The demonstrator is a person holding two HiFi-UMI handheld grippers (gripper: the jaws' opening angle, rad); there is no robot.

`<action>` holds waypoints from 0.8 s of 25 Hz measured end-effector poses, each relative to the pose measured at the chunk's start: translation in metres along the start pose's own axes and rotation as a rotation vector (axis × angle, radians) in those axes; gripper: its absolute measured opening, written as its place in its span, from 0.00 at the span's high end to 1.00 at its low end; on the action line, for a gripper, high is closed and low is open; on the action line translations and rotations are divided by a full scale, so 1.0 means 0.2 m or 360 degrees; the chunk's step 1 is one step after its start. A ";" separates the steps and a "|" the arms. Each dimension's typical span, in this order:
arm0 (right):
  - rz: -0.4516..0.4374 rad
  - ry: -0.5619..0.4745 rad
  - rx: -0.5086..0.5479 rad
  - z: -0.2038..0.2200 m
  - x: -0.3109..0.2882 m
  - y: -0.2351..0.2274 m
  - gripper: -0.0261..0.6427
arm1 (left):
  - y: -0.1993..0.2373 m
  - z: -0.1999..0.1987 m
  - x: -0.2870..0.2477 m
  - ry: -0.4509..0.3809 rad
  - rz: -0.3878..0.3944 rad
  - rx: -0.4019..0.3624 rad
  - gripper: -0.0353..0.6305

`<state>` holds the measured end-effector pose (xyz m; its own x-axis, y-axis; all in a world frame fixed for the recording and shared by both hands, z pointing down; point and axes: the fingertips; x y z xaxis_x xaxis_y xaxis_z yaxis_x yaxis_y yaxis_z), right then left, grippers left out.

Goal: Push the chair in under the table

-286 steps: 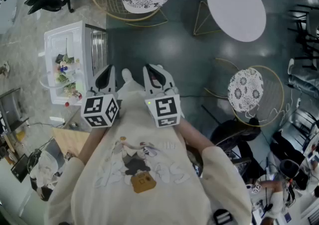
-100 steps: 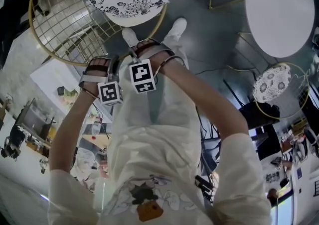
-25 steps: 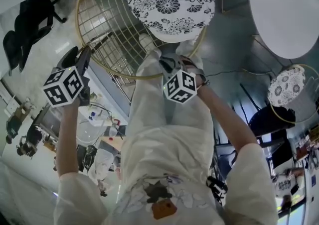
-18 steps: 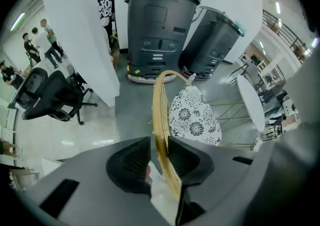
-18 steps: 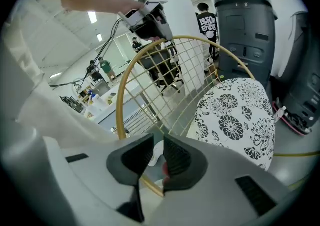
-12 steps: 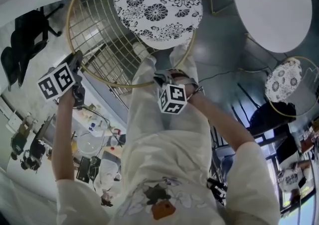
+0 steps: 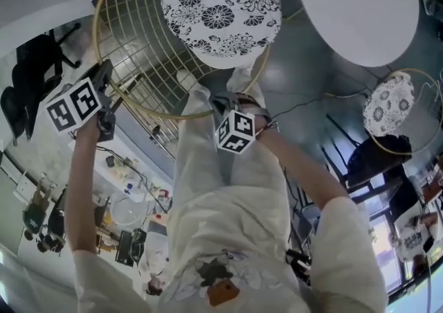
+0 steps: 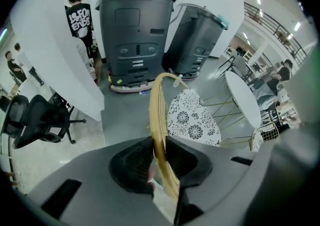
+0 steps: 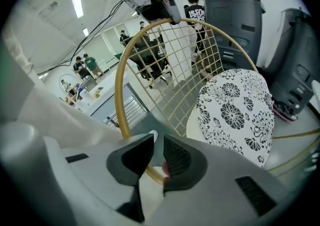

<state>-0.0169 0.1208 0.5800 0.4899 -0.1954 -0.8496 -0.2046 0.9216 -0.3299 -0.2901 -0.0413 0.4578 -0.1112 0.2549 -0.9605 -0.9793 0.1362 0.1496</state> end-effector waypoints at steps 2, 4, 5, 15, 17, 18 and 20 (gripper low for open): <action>0.0013 -0.0005 -0.0014 -0.03 -0.01 0.01 0.87 | 0.01 0.01 0.00 -0.0021 0.0018 0.0007 0.83; 0.0020 -0.0016 -0.0012 -0.05 -0.02 0.04 0.87 | 0.02 0.01 0.00 -0.0041 0.0024 0.0013 0.83; 0.0022 -0.0022 -0.0012 -0.07 -0.03 0.06 0.87 | 0.03 0.02 0.00 -0.0047 0.0023 0.0012 0.83; 0.0088 -0.0035 -0.0100 -0.09 -0.02 0.06 0.87 | 0.06 0.03 0.00 -0.0030 0.0019 -0.0044 0.83; 0.0112 -0.0035 -0.0117 -0.09 -0.01 0.05 0.87 | 0.06 0.04 0.00 -0.0023 0.0037 -0.0082 0.83; 0.0132 -0.0039 -0.0134 -0.09 0.00 0.04 0.87 | 0.06 0.03 -0.01 -0.0018 0.0054 -0.0108 0.82; 0.0180 -0.0051 -0.0171 -0.10 0.04 0.02 0.87 | 0.05 0.04 -0.01 0.0003 0.0075 -0.0155 0.82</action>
<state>-0.0309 0.1149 0.5631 0.4849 -0.0801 -0.8709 -0.3486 0.8956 -0.2765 -0.2987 -0.0330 0.4627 -0.1575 0.2567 -0.9536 -0.9848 0.0302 0.1708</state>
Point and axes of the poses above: the fingertips, and each gripper's own axes: x backward along the fingers, y to its left, z out of its underside, and after that the axes turned 4 degrees about -x, right-handed
